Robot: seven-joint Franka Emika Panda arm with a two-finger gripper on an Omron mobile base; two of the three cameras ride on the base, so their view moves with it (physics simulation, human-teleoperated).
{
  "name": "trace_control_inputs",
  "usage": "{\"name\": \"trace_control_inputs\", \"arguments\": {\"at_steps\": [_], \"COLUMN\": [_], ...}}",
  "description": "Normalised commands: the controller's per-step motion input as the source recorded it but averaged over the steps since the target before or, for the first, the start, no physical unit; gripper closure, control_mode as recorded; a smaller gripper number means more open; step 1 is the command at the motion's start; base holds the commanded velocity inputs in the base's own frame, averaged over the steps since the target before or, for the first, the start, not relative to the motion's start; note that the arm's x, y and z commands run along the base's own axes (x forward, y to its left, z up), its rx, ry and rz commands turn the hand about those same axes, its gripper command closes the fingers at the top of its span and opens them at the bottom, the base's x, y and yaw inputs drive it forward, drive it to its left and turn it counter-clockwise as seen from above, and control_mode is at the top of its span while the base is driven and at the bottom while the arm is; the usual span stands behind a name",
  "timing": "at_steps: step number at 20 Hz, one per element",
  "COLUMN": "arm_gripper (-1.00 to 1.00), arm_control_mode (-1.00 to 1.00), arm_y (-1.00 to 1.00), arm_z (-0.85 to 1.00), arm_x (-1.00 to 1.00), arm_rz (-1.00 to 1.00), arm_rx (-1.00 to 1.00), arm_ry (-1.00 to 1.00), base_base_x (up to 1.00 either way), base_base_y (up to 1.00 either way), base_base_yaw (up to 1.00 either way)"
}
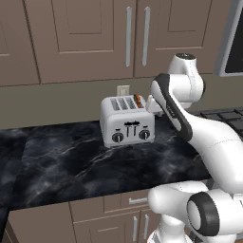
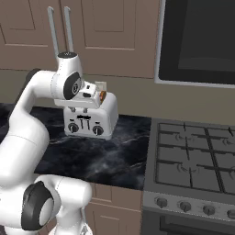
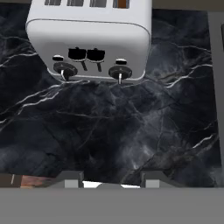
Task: Start the toaster. Once the lever pops up, take the bread to the plate on the dining counter.
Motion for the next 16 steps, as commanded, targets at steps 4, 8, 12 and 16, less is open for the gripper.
{"name": "trace_control_inputs", "arguments": {"at_steps": [4,8,12,16], "arm_gripper": [-1.0,-1.0,-1.0,-1.0], "arm_control_mode": [-1.0,-1.0,-1.0,-1.0], "arm_y": [0.0,0.0,0.0,0.0], "arm_z": [0.0,-0.01,-0.02,-0.05], "arm_x": [0.0,0.0,0.0,0.01], "arm_rz": [0.0,0.0,0.0,0.0], "arm_rx": [0.0,0.0,0.0,0.0], "arm_ry": [-0.1,-0.16,-0.18,-0.16], "base_base_x": [0.0,0.0,0.0,0.0], "base_base_y": [0.0,0.0,0.0,0.0], "base_base_yaw": [0.0,0.0,0.0,0.0]}}
